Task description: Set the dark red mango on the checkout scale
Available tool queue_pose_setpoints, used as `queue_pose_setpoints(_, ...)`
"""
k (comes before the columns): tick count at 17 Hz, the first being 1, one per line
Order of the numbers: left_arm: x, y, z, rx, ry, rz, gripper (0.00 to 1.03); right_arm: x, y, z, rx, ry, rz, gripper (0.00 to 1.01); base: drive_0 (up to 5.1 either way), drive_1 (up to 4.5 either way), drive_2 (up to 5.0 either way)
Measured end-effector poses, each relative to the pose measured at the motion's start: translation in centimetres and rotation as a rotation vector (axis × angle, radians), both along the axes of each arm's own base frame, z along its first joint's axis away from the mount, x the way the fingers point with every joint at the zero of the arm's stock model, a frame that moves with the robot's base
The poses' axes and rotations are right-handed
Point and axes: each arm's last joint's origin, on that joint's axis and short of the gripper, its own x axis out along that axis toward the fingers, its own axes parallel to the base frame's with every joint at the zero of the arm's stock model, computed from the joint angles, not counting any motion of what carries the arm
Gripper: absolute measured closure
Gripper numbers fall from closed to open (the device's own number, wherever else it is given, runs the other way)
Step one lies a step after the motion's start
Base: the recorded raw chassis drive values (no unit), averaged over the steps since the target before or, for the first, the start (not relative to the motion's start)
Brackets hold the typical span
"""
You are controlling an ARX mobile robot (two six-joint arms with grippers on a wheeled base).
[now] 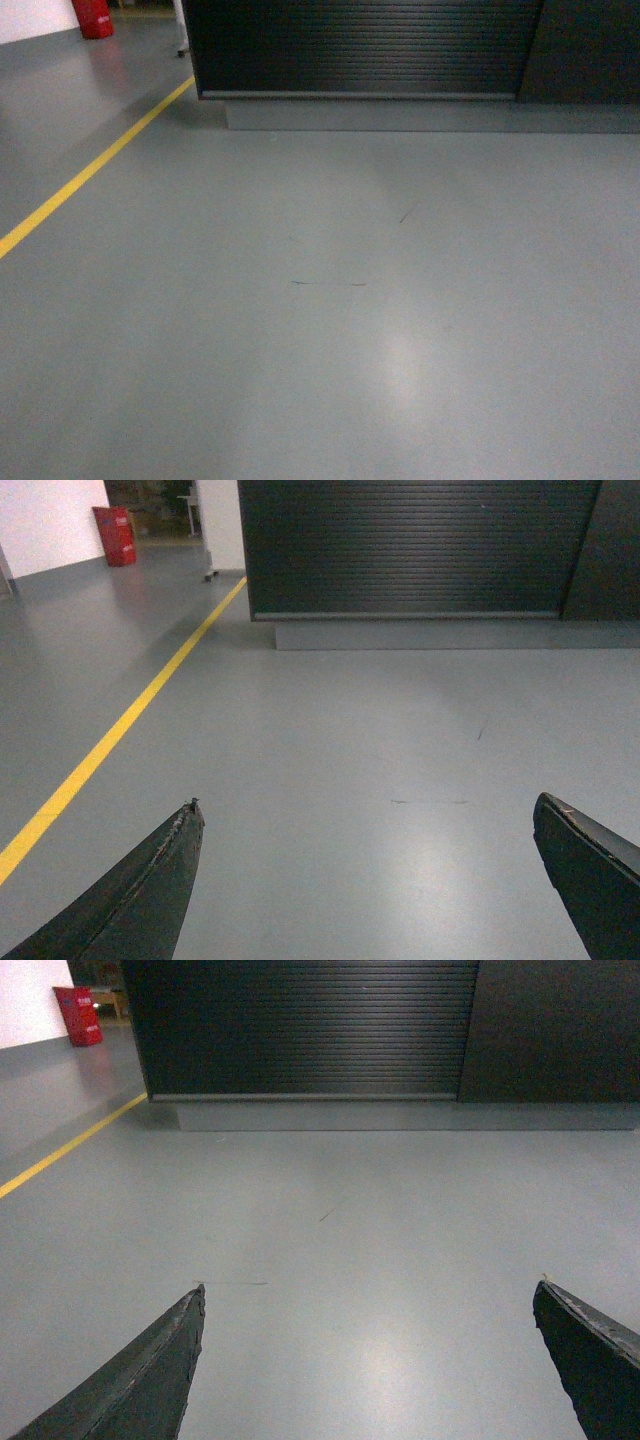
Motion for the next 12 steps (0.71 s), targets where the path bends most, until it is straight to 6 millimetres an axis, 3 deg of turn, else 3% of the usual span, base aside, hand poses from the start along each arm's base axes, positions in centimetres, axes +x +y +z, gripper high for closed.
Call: queue_pose_setpoints(12,0.00,0.00,0.00,0.000,0.000,0.000,0.05,0.00,0.00,0.00,0.000,0.000,0.000,0.03,0.0,0.00,0.0)
